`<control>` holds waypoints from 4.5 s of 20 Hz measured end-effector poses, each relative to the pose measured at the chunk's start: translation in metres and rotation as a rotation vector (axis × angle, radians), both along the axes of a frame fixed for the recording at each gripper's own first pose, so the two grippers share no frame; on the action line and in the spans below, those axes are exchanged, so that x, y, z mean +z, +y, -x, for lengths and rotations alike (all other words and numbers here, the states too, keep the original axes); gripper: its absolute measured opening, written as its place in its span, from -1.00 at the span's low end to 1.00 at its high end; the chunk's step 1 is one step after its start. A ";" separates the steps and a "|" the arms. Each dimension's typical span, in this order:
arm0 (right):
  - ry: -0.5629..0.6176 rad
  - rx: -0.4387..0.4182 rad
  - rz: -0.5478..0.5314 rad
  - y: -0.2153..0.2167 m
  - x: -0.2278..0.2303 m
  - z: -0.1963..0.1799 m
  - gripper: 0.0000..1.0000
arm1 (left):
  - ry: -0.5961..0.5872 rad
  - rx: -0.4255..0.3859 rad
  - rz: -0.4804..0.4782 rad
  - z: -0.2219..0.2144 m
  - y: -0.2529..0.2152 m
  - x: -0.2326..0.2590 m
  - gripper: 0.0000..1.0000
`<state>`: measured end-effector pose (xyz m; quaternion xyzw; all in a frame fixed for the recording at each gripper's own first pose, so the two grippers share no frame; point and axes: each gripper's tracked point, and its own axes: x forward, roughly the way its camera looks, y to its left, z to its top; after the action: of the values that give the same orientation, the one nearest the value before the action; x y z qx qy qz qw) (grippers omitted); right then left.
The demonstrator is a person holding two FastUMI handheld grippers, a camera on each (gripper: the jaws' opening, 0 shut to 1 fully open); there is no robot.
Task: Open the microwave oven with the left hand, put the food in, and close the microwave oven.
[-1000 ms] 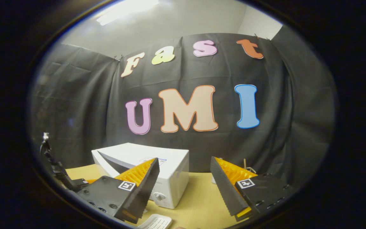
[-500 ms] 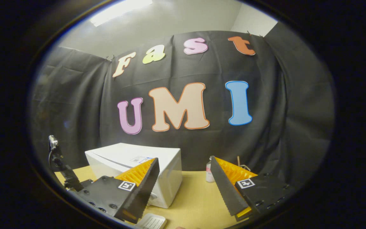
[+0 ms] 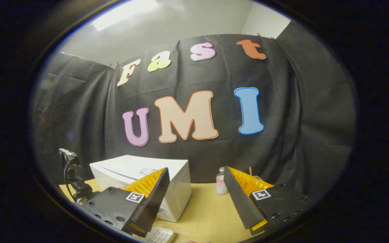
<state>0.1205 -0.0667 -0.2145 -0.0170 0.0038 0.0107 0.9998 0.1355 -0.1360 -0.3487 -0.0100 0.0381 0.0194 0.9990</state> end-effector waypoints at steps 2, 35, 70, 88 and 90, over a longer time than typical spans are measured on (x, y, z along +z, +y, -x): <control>0.005 -0.004 -0.003 -0.002 -0.001 -0.003 0.83 | 0.003 0.001 0.007 -0.004 0.001 -0.003 -0.64; 0.014 0.031 0.044 0.018 -0.007 -0.007 0.83 | -0.061 0.010 -0.007 0.015 0.021 0.054 -0.78; 0.057 0.039 0.082 0.022 -0.023 -0.014 0.83 | -0.113 0.079 -0.018 0.083 0.066 0.129 0.93; -0.028 0.112 0.115 0.050 -0.003 0.011 0.89 | -0.137 -0.043 -0.097 0.095 0.024 0.125 0.94; -0.025 0.117 0.121 0.054 -0.004 0.011 0.92 | -0.144 -0.036 -0.100 0.096 0.025 0.128 0.95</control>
<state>0.1099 -0.0131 -0.2185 -0.0776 -0.0093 0.0685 0.9946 0.0396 -0.1108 -0.2211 0.0392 -0.0346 0.0027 0.9986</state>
